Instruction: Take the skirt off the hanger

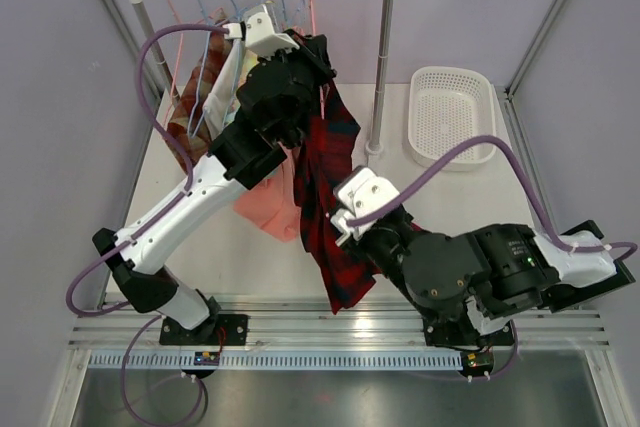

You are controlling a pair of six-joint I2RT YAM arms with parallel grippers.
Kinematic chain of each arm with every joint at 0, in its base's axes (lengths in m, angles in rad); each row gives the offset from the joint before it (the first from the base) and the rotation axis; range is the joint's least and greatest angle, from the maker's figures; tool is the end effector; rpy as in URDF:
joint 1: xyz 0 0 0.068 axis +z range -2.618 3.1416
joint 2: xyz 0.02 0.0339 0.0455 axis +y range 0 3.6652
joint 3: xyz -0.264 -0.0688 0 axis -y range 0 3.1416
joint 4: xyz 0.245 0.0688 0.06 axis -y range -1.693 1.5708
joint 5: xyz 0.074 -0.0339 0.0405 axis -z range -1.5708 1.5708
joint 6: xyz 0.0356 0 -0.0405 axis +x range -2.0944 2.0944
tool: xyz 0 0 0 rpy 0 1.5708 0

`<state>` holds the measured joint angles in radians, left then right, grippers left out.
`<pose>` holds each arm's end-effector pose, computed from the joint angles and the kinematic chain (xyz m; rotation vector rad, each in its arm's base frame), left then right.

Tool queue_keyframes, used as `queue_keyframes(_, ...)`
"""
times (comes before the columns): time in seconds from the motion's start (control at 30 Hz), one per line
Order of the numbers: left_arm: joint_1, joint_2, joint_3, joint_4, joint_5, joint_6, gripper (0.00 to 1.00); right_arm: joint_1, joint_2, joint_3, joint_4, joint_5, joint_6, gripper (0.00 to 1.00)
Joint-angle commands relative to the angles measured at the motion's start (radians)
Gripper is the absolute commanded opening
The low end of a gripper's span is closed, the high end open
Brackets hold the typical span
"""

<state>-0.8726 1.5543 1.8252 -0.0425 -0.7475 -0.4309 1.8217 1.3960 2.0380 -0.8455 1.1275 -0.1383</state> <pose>0.2327 -0.2396 0.5235 -0.3366 1.3886 -0.5790 -0.0239 0.2228 0.5502 -0.8046 1.4576 0.2759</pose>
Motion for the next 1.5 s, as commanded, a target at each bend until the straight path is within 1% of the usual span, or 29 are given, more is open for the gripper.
queue_keyframes(0.0,0.185,0.067,0.005,-0.013,-0.038,0.069,0.0,0.227,-0.061,-0.021,0.404,0.089,-0.191,0.0)
queue_keyframes(0.07,0.225,0.064,0.023,-0.022,0.0,0.08,0.0,0.299,-0.061,-0.085,0.48,0.177,-0.283,0.0)
queue_keyframes(0.1,0.234,0.07,0.034,-0.029,0.023,0.083,0.0,0.323,-0.06,-0.105,0.547,0.199,-0.306,0.0)
queue_keyframes(0.17,0.263,0.078,0.089,-0.066,0.04,0.087,0.0,0.375,-0.06,-0.166,0.601,0.253,-0.348,0.0)
queue_keyframes(0.27,0.274,0.092,0.158,-0.102,0.079,0.109,0.0,0.387,-0.077,-0.271,0.69,0.311,-0.35,0.0)
queue_keyframes(0.3,0.274,0.09,0.169,-0.111,0.106,0.11,0.0,0.387,-0.086,-0.336,0.751,0.319,-0.354,0.0)
queue_keyframes(0.37,0.274,0.087,0.195,-0.123,0.132,0.097,0.0,0.387,-0.133,-0.398,0.834,0.318,-0.345,0.0)
queue_keyframes(0.43,0.273,0.072,0.203,-0.137,0.169,0.072,0.0,0.387,-0.193,-0.476,0.874,0.29,-0.299,0.0)
queue_keyframes(0.53,0.273,0.049,0.229,-0.174,0.232,0.037,0.0,0.386,-0.235,-0.536,0.853,0.272,-0.23,0.0)
queue_keyframes(0.6,0.271,0.041,0.258,-0.227,0.296,0.02,0.0,0.37,-0.259,-0.58,0.852,0.272,-0.227,0.0)
queue_keyframes(0.7,0.245,0.027,0.318,-0.301,0.376,0.012,0.0,0.282,-0.279,-0.61,0.709,0.258,-0.154,0.0)
queue_keyframes(0.73,0.21,0.021,0.331,-0.313,0.382,0.024,0.0,0.208,-0.287,-0.608,0.663,0.243,-0.065,0.0)
queue_keyframes(0.77,0.186,0.006,0.333,-0.321,0.382,0.071,0.0,0.17,-0.308,-0.604,0.575,0.198,-0.016,0.0)
queue_keyframes(0.83,0.112,-0.013,0.322,-0.345,0.344,0.127,0.0,0.082,-0.342,-0.614,0.551,0.134,0.054,0.0)
queue_keyframes(0.87,0.094,-0.023,0.298,-0.353,0.329,0.156,0.0,0.003,-0.373,-0.625,0.575,0.086,0.052,0.0)
queue_keyframes(0.93,0.057,-0.065,0.26,-0.369,0.292,0.187,0.0,-0.079,-0.384,-0.618,0.585,0.046,0.025,0.0)
queue_keyframes(0.97,0.044,-0.083,0.228,-0.373,0.277,0.198,0.0,-0.166,-0.371,-0.601,0.553,0.011,0.02,0.0)
queue_keyframes(1.0,0.037,-0.103,0.215,-0.393,0.252,0.207,0.0,-0.209,-0.358,-0.555,0.525,-0.012,0.02,0.0)
queue_keyframes(1.03,0.026,-0.109,0.215,-0.413,0.246,0.213,0.0,-0.302,-0.321,-0.529,0.476,-0.065,0.022,0.0)
queue_keyframes(1.07,0.021,-0.114,0.22,-0.437,0.246,0.213,0.0,-0.303,-0.301,-0.506,0.456,-0.095,0.022,0.0)
queue_keyframes(1.1,0.015,-0.128,0.221,-0.489,0.257,0.213,0.0,-0.384,-0.281,-0.466,0.436,-0.122,0.034,0.0)
queue_keyframes(1.17,0.001,-0.14,0.233,-0.546,0.286,0.189,0.0,-0.465,-0.22,-0.437,0.399,-0.205,0.049,0.0)
queue_keyframes(1.2,0.0,-0.145,0.255,-0.609,0.336,0.178,0.0,-0.539,-0.201,-0.427,0.399,-0.233,0.057,0.0)
queue_keyframes(1.27,-0.003,-0.142,0.293,-0.689,0.375,0.132,0.0,-0.596,-0.152,-0.429,0.401,-0.305,0.071,0.0)
queue_keyframes(1.33,-0.011,-0.126,0.356,-0.811,0.413,0.08,0.0,-0.675,-0.126,-0.446,0.41,-0.348,0.089,0.0)
queue_keyframes(1.37,-0.012,-0.116,0.387,-0.911,0.434,0.061,0.0,-0.703,-0.111,-0.453,0.427,-0.357,0.094,0.0)
queue_keyframes(1.4,-0.022,-0.106,0.413,-0.962,0.444,0.041,0.0,-0.725,-0.104,-0.475,0.436,-0.362,0.104,0.0)
queue_keyframes(1.43,-0.025,-0.096,0.449,-1.008,0.457,0.011,0.0,-0.777,-0.101,-0.487,0.442,-0.374,0.111,0.0)
queue_keyframes(1.47,-0.026,-0.088,0.466,-1.092,0.483,-0.008,0.0,-0.8,-0.101,-0.51,0.453,-0.382,0.12,0.0)
